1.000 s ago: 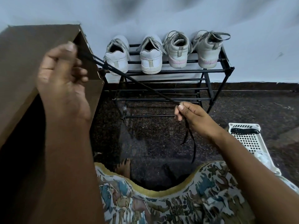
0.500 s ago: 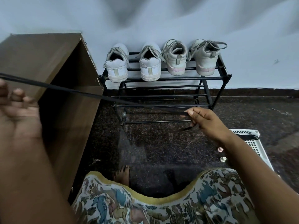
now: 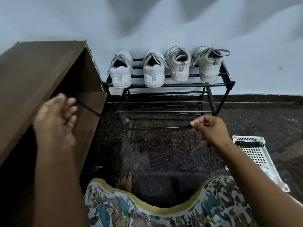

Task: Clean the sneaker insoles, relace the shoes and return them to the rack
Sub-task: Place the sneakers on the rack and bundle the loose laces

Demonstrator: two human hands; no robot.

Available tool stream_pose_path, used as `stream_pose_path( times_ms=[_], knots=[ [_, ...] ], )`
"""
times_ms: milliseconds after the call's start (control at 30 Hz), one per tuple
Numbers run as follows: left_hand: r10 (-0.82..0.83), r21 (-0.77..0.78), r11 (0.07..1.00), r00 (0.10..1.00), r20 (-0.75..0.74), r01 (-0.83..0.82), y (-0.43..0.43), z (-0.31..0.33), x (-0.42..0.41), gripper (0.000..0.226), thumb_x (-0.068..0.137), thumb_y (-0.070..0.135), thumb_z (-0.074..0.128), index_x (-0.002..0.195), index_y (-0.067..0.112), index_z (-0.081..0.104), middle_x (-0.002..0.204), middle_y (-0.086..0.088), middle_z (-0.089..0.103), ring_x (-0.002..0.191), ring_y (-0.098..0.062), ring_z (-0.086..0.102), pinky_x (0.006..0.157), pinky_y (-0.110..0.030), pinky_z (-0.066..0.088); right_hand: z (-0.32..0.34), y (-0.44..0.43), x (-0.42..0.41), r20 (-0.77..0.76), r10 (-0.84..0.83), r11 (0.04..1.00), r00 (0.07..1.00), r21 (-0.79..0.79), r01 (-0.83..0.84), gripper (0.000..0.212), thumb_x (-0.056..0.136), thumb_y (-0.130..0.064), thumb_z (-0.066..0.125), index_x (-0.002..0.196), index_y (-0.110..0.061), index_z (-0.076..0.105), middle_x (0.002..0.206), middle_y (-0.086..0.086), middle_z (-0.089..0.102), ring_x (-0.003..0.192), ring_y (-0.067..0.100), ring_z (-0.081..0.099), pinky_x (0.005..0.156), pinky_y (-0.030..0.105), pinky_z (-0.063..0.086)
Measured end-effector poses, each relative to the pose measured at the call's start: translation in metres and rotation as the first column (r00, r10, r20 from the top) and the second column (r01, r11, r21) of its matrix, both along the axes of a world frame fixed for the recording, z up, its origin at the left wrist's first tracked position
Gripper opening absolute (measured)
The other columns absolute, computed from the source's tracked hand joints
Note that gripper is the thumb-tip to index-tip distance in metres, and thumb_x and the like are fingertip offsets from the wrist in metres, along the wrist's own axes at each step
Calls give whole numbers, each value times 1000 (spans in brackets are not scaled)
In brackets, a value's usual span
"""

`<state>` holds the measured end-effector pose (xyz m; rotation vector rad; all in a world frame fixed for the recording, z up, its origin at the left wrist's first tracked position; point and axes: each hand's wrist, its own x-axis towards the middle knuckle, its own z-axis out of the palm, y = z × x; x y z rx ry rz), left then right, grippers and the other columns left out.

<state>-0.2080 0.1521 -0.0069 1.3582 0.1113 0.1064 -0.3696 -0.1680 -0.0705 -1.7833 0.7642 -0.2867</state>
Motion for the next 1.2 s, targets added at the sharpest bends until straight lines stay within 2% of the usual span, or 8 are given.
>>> stream_pose_path(
  times_ms=[100, 233, 500, 667, 767, 867, 1033, 1200],
  knots=[
    [-198, 163, 966, 980, -33, 201, -53, 5, -25, 12, 91, 20, 57, 80, 23, 60, 65, 13, 70, 63, 1, 57, 60, -14, 41, 2, 16, 6, 39, -38, 951, 998, 309, 24, 9, 93, -6, 56, 92, -5, 64, 82, 11, 64, 45, 5, 48, 41, 19, 47],
    [-356, 245, 896, 929, -104, 371, -98, -9, -39, 12, 87, 5, 61, 79, 15, 59, 65, 5, 68, 55, 4, 57, 53, -7, 43, 10, 29, 12, 70, -79, 694, 994, 720, 4, 21, 96, 4, 42, 106, -3, 59, 90, 12, 63, 54, 8, 60, 49, 22, 55],
    [-511, 379, 702, 797, -323, 603, -162, -55, -78, 19, 85, 5, 58, 73, 18, 52, 76, -13, 70, 61, -16, 54, 60, -25, 40, 9, 42, 22, 38, -230, 331, 972, 943, 42, 30, 95, 14, 29, 94, 3, 57, 82, 19, 61, 53, 17, 68, 52, 23, 57],
    [-542, 421, 663, 785, -299, 618, -177, -61, -90, 24, 81, 8, 66, 66, 20, 51, 65, -1, 61, 66, -22, 64, 65, -34, 54, 11, 43, 27, 27, -271, 316, 962, 947, 62, 34, 95, 15, 23, 93, -4, 51, 82, 18, 58, 53, 17, 67, 49, 22, 54],
    [-573, 457, 616, 763, -299, 642, -183, -56, -92, 18, 67, 15, 70, 68, 19, 52, 70, -2, 58, 72, -25, 62, 67, -38, 56, 12, 46, 34, -13, -275, 314, 961, 944, 103, 35, 97, 12, 20, 107, -8, 46, 94, 18, 53, 92, 25, 62, 51, 26, 55],
    [-558, 547, 600, 795, -236, 584, -185, -58, -95, 25, 61, 23, 76, 75, 13, 58, 81, -7, 59, 65, -16, 52, 57, -26, 45, 14, 48, 40, -48, -349, 208, 936, 970, 127, 32, 98, 8, 17, 102, -9, 44, 90, 17, 52, 123, 28, 49, 77, 34, 50],
    [-602, 585, 549, 768, -219, 597, -176, -57, -97, 32, 62, 26, 82, 73, 20, 53, 92, -10, 60, 76, -22, 61, 66, -32, 53, 11, 47, 36, -74, -248, 292, 966, 945, 148, 34, 96, 10, 20, 112, -8, 44, 90, 18, 53, 81, 27, 54, 39, 27, 51],
    [-609, 609, 535, 767, -203, 586, -173, -58, -93, 32, 64, 27, 85, 72, 20, 55, 83, -7, 64, 67, -11, 53, 66, -31, 52, 15, 49, 33, -61, -249, 270, 967, 954, 130, 38, 95, 13, 18, 114, -7, 44, 93, 21, 52, 96, 31, 54, 35, 31, 50]
  ],
)
